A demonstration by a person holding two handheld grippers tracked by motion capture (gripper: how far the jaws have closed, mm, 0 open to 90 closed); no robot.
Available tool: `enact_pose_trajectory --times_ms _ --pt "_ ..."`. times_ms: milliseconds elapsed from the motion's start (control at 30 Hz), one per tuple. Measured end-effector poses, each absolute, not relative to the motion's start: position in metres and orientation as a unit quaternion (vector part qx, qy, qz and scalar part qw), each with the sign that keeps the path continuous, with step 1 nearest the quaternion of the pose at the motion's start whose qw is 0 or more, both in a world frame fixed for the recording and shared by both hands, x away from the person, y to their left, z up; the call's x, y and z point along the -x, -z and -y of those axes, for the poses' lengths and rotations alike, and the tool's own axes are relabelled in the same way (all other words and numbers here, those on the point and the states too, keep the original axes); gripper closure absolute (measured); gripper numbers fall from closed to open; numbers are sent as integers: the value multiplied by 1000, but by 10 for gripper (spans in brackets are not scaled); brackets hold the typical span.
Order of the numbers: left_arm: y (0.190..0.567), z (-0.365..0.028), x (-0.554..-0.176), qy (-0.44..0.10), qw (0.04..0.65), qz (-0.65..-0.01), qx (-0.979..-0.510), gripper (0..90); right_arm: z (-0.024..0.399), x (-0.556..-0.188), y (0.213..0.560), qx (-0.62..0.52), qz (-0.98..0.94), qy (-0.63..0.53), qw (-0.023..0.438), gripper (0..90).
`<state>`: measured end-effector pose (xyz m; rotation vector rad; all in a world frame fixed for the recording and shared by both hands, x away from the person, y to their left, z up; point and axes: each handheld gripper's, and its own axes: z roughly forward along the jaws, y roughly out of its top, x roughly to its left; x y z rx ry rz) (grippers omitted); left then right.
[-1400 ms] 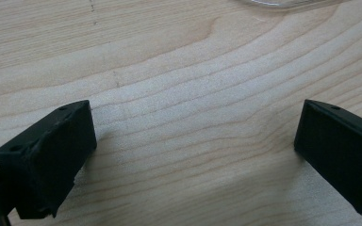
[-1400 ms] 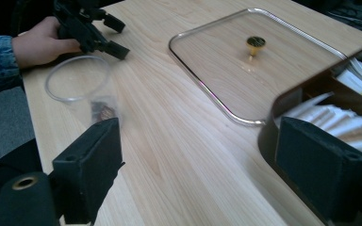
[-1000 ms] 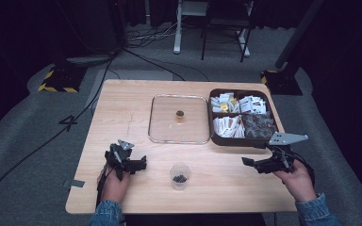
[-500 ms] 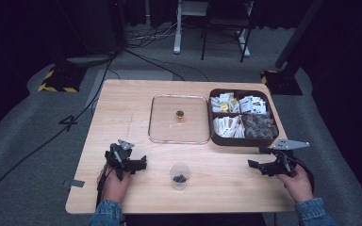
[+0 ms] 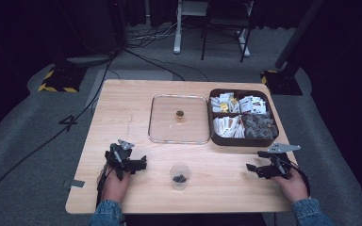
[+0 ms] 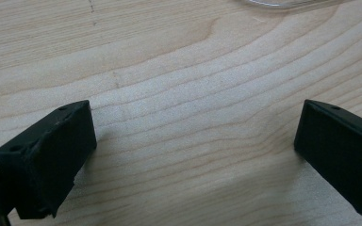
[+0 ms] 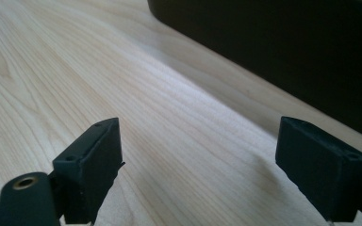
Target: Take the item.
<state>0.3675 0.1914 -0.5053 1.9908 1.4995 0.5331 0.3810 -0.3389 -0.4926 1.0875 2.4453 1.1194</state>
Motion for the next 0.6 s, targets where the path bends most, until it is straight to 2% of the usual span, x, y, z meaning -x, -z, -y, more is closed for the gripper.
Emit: enact_pose_trajectory --times_ms 67,100,167,600 --pt "505 -191 -368 -200 292 -562 -747 0 335 -381 499 -365 -849 -358 134 130" --pt "505 -191 -368 -200 292 -562 -747 0 333 -381 502 -352 -854 -353 153 81" --pt "505 -191 -368 -200 292 -562 -747 0 332 -385 505 -356 -851 -354 152 0" --pt "505 -191 -368 -200 292 -562 -748 0 332 -386 505 -369 -847 -351 154 0"
